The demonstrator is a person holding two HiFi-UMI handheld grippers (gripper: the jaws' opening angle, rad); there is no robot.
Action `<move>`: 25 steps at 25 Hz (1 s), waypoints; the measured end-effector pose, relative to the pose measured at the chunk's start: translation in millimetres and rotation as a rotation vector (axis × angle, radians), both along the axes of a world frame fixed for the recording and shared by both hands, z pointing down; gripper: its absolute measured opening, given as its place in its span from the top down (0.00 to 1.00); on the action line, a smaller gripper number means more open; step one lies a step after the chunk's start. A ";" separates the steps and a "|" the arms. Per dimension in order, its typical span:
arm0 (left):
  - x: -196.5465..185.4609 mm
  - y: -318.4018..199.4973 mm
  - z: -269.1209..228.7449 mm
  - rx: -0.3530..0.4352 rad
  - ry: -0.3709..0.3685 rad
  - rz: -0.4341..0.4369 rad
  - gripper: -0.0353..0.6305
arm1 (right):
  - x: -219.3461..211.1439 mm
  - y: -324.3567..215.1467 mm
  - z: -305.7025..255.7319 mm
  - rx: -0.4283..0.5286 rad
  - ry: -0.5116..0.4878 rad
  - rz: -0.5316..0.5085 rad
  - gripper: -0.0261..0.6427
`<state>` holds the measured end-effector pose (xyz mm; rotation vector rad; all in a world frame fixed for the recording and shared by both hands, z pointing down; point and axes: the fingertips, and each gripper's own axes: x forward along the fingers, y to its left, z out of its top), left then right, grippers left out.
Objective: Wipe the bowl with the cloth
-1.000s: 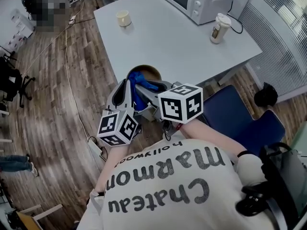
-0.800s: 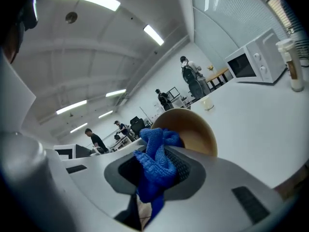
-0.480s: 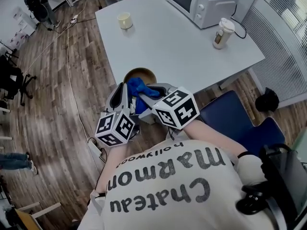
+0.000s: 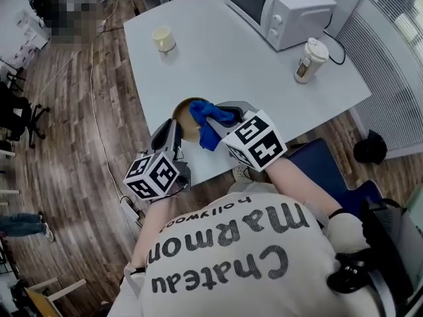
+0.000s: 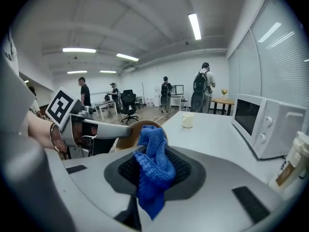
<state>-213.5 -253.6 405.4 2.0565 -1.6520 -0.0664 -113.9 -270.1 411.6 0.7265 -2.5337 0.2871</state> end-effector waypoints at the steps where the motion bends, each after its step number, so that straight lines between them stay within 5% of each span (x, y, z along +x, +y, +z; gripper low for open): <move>1: 6.7 -10.4 3.6 -0.008 -0.002 0.012 0.90 | 6.0 -12.3 -0.7 0.000 -0.007 0.002 0.83; 13: 42.1 -99.2 58.2 -0.149 -0.051 -0.016 0.91 | 52.2 -121.9 -4.5 -0.089 -0.255 0.047 0.83; 25: 38.6 -105.5 139.0 -0.410 -0.010 -0.055 0.91 | 72.3 -158.0 41.7 -0.214 -0.218 0.137 0.83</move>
